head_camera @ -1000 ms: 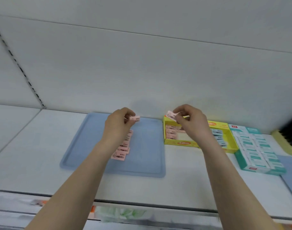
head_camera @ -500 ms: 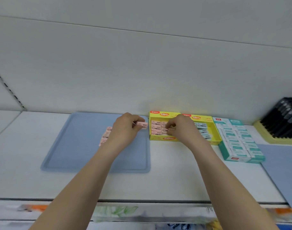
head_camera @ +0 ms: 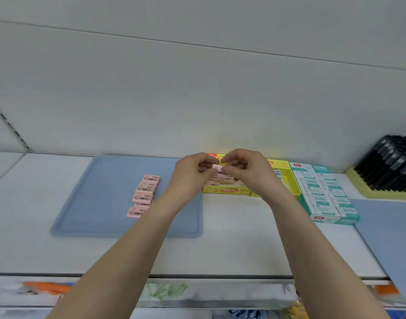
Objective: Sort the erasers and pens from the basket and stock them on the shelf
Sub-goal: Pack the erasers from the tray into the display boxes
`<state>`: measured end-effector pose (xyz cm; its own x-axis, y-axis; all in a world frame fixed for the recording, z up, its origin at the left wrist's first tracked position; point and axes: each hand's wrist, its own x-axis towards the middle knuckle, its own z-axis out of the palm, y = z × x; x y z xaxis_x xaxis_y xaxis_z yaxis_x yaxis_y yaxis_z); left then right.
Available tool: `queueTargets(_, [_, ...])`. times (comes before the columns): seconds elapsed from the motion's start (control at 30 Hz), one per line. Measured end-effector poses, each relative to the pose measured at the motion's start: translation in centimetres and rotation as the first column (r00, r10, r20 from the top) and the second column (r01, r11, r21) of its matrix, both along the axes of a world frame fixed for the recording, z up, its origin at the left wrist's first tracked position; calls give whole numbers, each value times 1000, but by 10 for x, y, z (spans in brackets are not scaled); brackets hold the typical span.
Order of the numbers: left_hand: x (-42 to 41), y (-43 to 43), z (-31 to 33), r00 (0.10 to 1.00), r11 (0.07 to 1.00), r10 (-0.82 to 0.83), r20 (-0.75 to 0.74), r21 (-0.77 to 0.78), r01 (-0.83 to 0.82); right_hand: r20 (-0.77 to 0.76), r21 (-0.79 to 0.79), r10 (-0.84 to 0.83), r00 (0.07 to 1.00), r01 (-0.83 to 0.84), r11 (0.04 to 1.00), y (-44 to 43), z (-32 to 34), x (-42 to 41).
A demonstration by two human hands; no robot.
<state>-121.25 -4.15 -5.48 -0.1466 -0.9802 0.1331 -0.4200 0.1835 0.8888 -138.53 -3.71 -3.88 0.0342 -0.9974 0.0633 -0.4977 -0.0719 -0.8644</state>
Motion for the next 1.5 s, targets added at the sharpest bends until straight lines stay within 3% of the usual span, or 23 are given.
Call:
queueTargets(0.1, [2,-3,-11,974,998,17,227,-64,-3,-246,-21,-88,965,85,996,-2,-1,-16])
queueTargets(0.2, [10,-2,-21,933,997,-69,354,-9,78,-493,91,35,869,12,996,-4,-1,-20])
queueTargets(0.5, [16,1,-30,952,995,-89,292,-9,96,-620,182,133,773,-22,983,-14,1,-1])
queueTargets(0.73, [19,4,-28,931,992,-80,356,-65,110,-705,114,103,702,-31,993,-21,-6,8])
queueTargets(0.8, [27,9,-24,903,987,-66,424,-108,123,-706,42,50,706,-28,999,-19,-11,11])
queueTargets(0.87, [45,15,-23,876,979,9,481,-181,90,-639,-92,-47,768,-16,996,-12,-14,17])
queueTargets(0.97, [83,27,-29,858,966,210,469,-235,-108,-475,-205,-67,877,-36,978,1,-15,43])
queueTargets(1.07, [115,38,-39,822,945,327,467,-147,-292,-451,-194,80,889,-185,963,6,-22,86])
queueTargets(1.2, [130,50,-45,848,939,338,407,-88,-332,-511,-123,218,832,-322,939,0,-35,133])
queueTargets(1.37, [134,59,-39,877,938,341,337,-63,-340,-520,-54,259,814,-334,941,-2,-41,156])
queueTargets(1.5, [133,58,-37,902,947,321,288,-70,-315,-406,-54,220,887,-263,963,-2,-40,153])
